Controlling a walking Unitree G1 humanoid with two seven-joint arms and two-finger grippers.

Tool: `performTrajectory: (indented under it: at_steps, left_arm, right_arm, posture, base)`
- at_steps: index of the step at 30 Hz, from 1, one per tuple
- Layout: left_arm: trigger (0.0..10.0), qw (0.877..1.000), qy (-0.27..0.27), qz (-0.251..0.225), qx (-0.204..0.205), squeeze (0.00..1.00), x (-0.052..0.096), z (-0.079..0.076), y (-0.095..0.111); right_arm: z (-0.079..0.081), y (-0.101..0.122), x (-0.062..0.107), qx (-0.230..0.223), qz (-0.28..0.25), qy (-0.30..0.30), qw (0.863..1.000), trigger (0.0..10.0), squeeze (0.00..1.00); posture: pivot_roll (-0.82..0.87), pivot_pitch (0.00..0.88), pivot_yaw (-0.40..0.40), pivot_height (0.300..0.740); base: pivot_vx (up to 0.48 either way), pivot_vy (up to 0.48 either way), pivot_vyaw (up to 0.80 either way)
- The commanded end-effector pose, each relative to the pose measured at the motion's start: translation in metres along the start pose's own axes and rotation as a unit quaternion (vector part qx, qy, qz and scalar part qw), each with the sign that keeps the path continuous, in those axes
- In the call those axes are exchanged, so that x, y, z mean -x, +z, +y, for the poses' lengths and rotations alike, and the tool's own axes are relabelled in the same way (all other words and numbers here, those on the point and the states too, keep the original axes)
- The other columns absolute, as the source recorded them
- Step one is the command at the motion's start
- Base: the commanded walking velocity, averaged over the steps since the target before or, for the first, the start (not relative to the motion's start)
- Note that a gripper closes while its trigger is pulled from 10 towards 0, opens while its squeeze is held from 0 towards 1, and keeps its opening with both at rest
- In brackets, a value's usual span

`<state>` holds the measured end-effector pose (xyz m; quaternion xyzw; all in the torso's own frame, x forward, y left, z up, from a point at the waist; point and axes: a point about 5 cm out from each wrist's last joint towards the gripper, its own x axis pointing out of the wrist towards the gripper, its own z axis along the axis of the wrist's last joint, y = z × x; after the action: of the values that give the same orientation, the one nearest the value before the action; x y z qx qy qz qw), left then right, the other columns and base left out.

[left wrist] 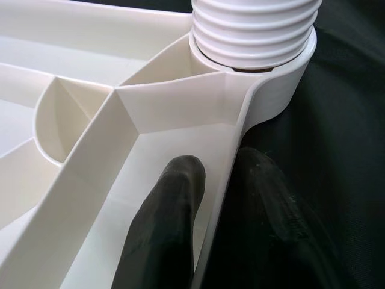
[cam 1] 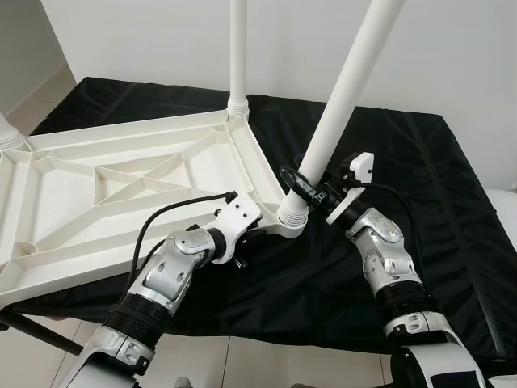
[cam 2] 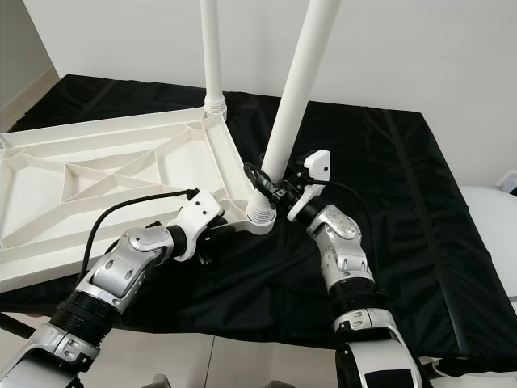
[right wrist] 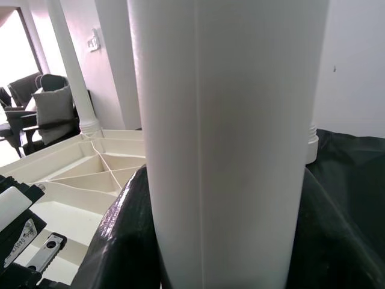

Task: Building children table

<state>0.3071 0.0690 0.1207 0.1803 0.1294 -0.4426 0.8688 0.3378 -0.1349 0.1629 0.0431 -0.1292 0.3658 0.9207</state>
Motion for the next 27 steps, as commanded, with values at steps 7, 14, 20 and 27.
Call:
performTrajectory:
  at_steps: [7, 14, 20, 27]
  left_arm:
    - [10.0, 0.999, -0.042, 0.028, 0.013, 0.00, 0.002, -0.012, -0.014]
    - [10.0, 0.999, -0.041, 0.026, 0.017, 0.00, 0.004, -0.013, -0.013]
    - [10.0, 0.999, -0.042, 0.026, 0.021, 0.00, 0.005, -0.014, -0.013]
    - [10.0, 0.998, -0.041, 0.027, 0.025, 0.00, 0.006, -0.015, -0.013]
  right_arm:
    - [0.014, -0.027, 0.007, -0.011, 0.065, 0.025, 0.998, 10.0, 0.00]
    - [0.018, -0.030, 0.007, -0.003, 0.069, 0.039, 0.997, 10.0, 0.00]
    - [0.022, -0.032, 0.006, -0.005, 0.074, 0.052, 0.996, 10.0, 0.00]
    - [0.019, -0.033, 0.007, -0.010, 0.077, 0.038, 0.996, 10.0, 0.00]
  posture:
    - [0.05, 0.002, -0.043, 0.740]
    - [0.05, 0.008, -0.041, 0.740]
    - [0.05, 0.017, -0.042, 0.740]
    - [0.05, 0.022, -0.043, 0.740]
  base:
    - [0.000, 0.000, 0.00]
    - [0.000, 0.000, 0.00]
    - [0.000, 0.000, 0.00]
    - [0.000, 0.000, 0.00]
